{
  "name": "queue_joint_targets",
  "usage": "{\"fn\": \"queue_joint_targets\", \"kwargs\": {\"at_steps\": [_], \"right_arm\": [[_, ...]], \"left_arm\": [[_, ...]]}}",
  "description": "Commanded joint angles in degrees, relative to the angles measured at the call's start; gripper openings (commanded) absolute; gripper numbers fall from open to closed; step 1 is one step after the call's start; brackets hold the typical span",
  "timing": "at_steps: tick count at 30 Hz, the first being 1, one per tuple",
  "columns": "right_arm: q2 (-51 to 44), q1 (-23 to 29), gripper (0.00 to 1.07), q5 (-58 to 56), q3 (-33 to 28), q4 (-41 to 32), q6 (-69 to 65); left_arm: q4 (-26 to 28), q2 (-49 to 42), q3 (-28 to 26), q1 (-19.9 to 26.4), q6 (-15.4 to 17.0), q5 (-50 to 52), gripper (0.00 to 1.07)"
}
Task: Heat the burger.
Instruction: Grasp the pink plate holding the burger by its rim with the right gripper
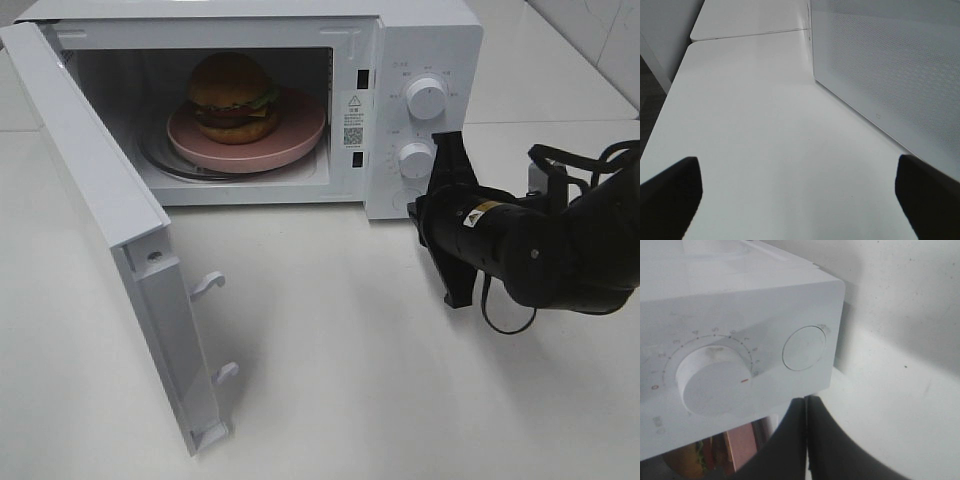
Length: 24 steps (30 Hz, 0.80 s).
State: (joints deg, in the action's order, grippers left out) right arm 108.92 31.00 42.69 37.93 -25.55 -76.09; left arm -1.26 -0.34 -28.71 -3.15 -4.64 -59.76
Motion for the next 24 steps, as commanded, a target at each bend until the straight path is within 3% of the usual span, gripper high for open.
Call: {"fn": "queue_joint_targets", "kwargs": {"at_steps": [1, 24], "right_arm": [[-4.81, -0.06, 0.00, -5.10, -2.06, 0.74, 6.99], [-19.65, -0.06, 0.02, -34.89, -2.23, 3.72, 46.29]], "left_arm": [[0.17, -0.97, 0.17, 0.11, 0.17, 0.11, 0.98], [0.17, -0.97, 0.17, 0.11, 0.17, 0.11, 0.98]]}}
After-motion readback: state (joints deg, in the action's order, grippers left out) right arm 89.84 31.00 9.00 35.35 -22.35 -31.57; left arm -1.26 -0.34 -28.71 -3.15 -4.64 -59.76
